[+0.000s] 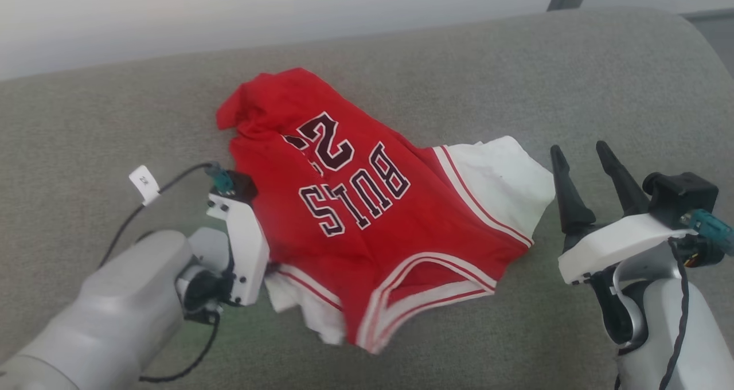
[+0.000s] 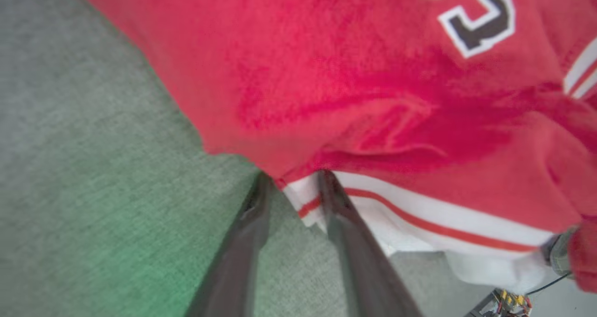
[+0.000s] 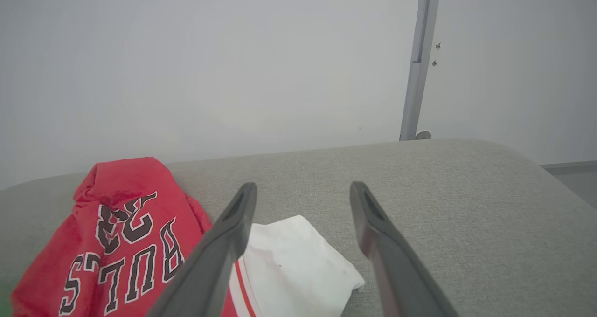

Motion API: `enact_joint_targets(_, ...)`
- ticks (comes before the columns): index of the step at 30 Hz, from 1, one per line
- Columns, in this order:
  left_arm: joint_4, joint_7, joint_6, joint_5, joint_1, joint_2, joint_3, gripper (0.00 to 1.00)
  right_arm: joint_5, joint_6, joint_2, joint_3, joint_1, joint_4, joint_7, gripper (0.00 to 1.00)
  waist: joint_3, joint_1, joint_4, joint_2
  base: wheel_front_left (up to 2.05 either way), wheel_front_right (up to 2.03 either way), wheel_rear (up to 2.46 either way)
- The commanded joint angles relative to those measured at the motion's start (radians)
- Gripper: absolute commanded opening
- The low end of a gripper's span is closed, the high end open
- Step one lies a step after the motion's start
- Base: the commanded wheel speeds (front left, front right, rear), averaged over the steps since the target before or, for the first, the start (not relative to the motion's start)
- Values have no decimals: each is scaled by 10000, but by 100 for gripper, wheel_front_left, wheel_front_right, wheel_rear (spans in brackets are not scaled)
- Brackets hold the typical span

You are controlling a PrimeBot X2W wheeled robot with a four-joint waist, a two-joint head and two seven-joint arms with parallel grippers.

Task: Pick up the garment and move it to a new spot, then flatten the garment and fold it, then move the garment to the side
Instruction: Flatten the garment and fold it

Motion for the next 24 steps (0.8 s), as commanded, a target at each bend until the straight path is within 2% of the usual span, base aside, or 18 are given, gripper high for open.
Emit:
enact_joint_targets(1, 389, 38, -42, 111, 427, -166, -320, 0, -26, 4, 34, -21, -114, -8, -86, 100, 103, 0, -77, -1, 0, 0, 0)
enact_joint_targets(7, 985, -133, -287, 389, -184, 45, -273, 0, -48, 4, 10, -106, -122, 40, -168, 100, 180, 0, -113, -1, 0, 0, 0)
enact_joint_targets(18, 1671, -682, -831, 1287, -1933, 1004, -319, 0, -53, 4, 6, -18, -144, -4, -129, 100, 250, 0, -287, -1, 0, 0, 0)
enact_joint_targets(21, 1996, -823, -929, 1354, -2017, 1279, -348, 0, -42, 4, 7, 25, -163, -20, -125, 100, 330, 0, -406, -1, 0, 0, 0)
enact_joint_targets(24, 2291, -879, -990, 1150, -1842, 1280, -309, 0, -31, 4, 22, 39, -137, -6, -137, 100, 399, 0, -499, -1, 0, 0, 0)
